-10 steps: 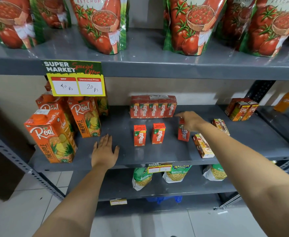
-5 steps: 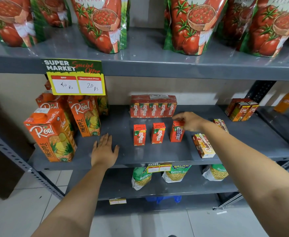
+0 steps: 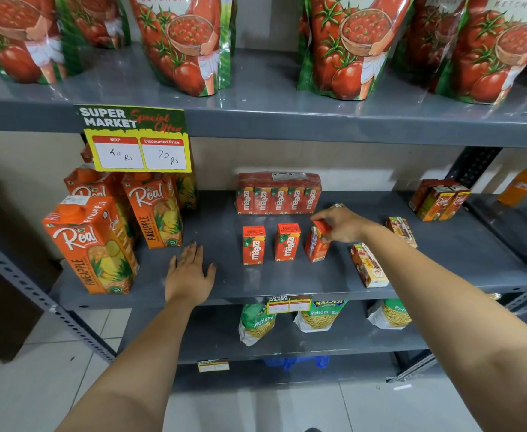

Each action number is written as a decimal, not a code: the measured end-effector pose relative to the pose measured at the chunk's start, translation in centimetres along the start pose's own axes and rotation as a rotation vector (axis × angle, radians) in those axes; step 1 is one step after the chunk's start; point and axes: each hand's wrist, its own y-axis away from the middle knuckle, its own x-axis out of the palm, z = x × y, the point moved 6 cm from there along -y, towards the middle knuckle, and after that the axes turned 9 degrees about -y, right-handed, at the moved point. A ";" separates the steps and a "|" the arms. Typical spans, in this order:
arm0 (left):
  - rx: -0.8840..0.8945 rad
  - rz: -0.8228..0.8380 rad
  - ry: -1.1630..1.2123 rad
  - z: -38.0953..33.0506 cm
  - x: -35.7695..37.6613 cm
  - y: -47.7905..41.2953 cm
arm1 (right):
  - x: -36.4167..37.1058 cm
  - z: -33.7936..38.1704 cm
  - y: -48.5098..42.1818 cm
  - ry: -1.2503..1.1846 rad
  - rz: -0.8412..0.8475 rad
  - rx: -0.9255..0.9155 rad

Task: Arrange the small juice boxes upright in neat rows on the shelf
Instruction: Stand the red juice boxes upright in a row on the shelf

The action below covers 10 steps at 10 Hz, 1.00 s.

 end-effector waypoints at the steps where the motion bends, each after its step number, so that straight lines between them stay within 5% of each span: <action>1: 0.001 -0.003 0.007 0.0 0.0 0.0 | 0.3 -0.1 0.2 0.018 -0.110 -0.015; 4: -0.003 0.002 0.000 0.0 0.1 0.0 | 3.0 -1.0 0.3 -0.350 -0.210 0.021; 7: -0.006 0.005 0.002 -0.1 -0.1 0.1 | 3.8 0.7 0.3 -0.110 -0.491 0.066; 10: -0.002 0.003 0.027 0.2 -0.2 0.0 | 5.4 0.6 0.5 -0.199 -0.475 0.088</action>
